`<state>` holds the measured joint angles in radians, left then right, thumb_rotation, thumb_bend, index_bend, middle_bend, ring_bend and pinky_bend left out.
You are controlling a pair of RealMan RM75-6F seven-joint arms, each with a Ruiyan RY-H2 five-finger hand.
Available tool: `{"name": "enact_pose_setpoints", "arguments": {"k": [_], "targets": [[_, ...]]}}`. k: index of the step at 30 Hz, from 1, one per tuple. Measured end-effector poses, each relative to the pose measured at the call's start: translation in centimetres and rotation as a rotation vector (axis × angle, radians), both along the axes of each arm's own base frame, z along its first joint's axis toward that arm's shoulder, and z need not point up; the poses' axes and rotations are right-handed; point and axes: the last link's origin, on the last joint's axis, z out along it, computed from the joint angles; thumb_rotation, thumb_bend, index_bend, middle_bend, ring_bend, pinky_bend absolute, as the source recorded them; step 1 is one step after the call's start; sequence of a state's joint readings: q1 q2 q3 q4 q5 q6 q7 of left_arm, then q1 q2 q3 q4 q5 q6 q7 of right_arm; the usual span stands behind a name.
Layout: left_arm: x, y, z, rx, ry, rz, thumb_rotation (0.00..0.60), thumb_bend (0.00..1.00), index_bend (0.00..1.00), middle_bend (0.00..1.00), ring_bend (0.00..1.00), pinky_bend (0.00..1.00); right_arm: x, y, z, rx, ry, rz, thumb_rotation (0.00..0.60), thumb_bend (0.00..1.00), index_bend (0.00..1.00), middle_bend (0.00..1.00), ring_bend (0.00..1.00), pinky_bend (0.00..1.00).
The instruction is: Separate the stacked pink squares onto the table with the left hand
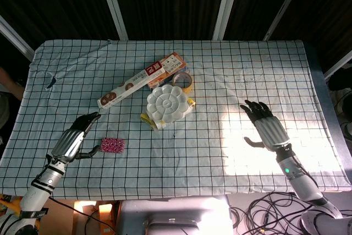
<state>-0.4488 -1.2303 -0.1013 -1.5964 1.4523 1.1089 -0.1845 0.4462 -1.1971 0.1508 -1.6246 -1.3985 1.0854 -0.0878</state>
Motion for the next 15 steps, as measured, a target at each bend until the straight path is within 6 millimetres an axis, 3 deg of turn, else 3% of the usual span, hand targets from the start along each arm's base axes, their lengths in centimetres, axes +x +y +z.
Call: {"name": "enact_pose_setpoints", "arguments": {"k": [6, 15], "targets": [[-0.4, 0.1, 0.1, 0.012, 0.035, 0.01, 0.6, 0.35, 0.0, 0.0, 0.0, 0.0, -0.1, 0.6, 0.2, -0.006, 0.004, 0.011, 0.6, 0.19, 0.0, 0.0, 0.0, 0.0], [-0.7, -0.4, -0.7, 0.025, 0.169, -0.019, 0.6, 0.36, 0.0, 0.04, 0.0, 0.0, -2.1, 3.1, 1.6, -0.062, 0.008, 0.011, 0.6, 0.19, 0.0, 0.0, 0.0, 0.0]]}}
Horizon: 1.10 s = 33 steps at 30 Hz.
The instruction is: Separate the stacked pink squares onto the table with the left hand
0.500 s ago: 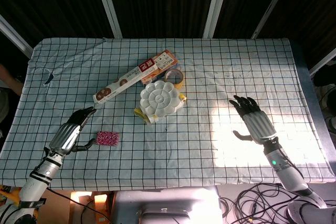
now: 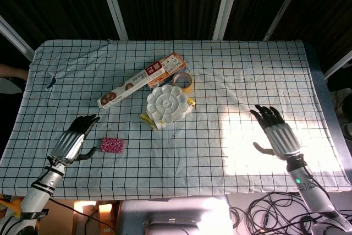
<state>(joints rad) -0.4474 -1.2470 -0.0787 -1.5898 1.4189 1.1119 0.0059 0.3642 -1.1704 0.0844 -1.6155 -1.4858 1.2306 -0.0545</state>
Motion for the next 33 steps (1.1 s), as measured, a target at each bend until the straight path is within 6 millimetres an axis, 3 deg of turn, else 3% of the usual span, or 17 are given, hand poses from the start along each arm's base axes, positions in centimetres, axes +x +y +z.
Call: {"name": "enact_pose_setpoints", "arguments": {"k": [7, 10, 23, 33], "targets": [[0.4, -0.6, -2.8, -0.037, 0.117, -0.019, 0.6, 0.36, 0.0, 0.03, 0.0, 0.0, -3.4, 4.2, 1.1, -0.033, 0.015, -0.023, 0.6, 0.19, 0.0, 0.0, 0.0, 0.0], [0.7, -0.7, -4.2, -0.071, 0.132, -0.023, 0.6, 0.36, 0.0, 0.07, 0.0, 0.0, -4.9, 5.3, 1.3, -0.024, 0.025, -0.058, 0.6, 0.19, 0.0, 0.0, 0.0, 0.0], [1.3, 0.5, -8.4, -0.113, 0.292, -0.034, 0.6, 0.36, 0.1, 0.16, 0.0, 0.0, -7.0, 5.8, 1.3, 0.027, 0.036, -0.135, 0.6, 0.19, 0.0, 0.0, 0.0, 0.0], [0.6, 1.2, -9.2, -0.143, 0.342, 0.011, 0.6, 0.36, 0.19, 0.15, 0.0, 0.0, -7.6, 5.9, 1.2, 0.058, 0.043, -0.165, 0.6, 0.19, 0.0, 0.0, 0.0, 0.0]]}}
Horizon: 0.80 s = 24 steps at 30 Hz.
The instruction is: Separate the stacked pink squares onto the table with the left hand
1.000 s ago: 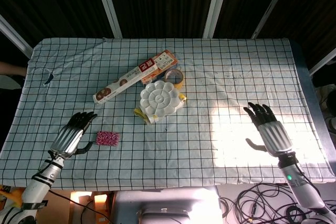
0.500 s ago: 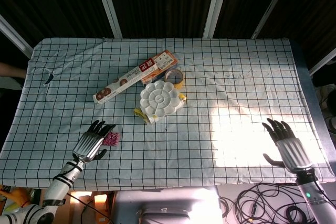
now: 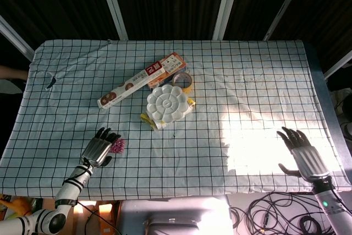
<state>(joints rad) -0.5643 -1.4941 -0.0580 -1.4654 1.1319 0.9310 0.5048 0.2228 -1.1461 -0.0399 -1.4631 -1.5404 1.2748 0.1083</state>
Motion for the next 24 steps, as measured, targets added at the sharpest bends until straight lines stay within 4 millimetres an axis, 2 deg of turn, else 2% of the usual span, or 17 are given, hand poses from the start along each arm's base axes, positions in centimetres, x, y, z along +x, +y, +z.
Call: {"name": "enact_pose_setpoints", "arguments": {"k": [17, 24], "targets": [[-0.2, 0.39, 0.31, 0.026, 0.004, -0.005, 0.6, 0.36, 0.24, 0.2, 0.0, 0.0, 0.01, 0.2, -0.08, 0.013, 0.014, -0.016, 0.6, 0.19, 0.0, 0.0, 0.0, 0.0], [-0.23, 0.69, 0.15, 0.031, -0.009, -0.007, 0.6, 0.36, 0.31, 0.26, 0.02, 0.0, -0.11, 0.18, -0.38, 0.03, 0.024, -0.024, 0.6, 0.19, 0.0, 0.0, 0.0, 0.0]]}}
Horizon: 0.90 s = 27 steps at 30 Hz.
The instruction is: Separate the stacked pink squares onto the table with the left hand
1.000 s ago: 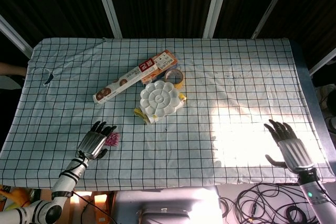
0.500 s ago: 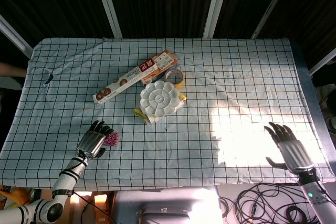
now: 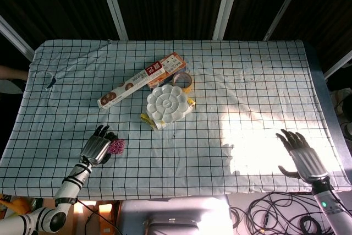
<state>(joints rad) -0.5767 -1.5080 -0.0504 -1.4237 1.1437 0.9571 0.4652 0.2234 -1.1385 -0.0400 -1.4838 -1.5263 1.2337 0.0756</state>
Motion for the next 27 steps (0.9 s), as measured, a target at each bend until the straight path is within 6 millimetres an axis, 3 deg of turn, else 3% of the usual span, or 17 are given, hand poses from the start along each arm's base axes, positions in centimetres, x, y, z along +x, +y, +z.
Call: {"name": "enact_pose_setpoints", "arguments": {"k": [11, 21, 27], "targets": [[-0.09, 0.24, -0.26, -0.008, -0.013, 0.009, 0.6, 0.36, 0.33, 0.31, 0.05, 0.0, -0.16, 0.12, 0.19, -0.007, 0.003, -0.01, 0.6, 0.19, 0.0, 0.0, 0.0, 0.0], [0.02, 0.52, -0.05, 0.032, -0.052, 0.0, 0.6, 0.36, 0.57, 0.58, 0.22, 0.0, -0.33, 0.2, 0.24, -0.003, 0.007, -0.015, 0.6, 0.19, 0.0, 0.0, 0.0, 0.0], [0.03, 0.49, 0.16, 0.061, -0.068, -0.024, 0.6, 0.36, 0.61, 0.63, 0.24, 0.0, -0.36, 0.23, 0.26, 0.0, 0.008, -0.017, 0.6, 0.19, 0.0, 0.0, 0.0, 0.0]]}}
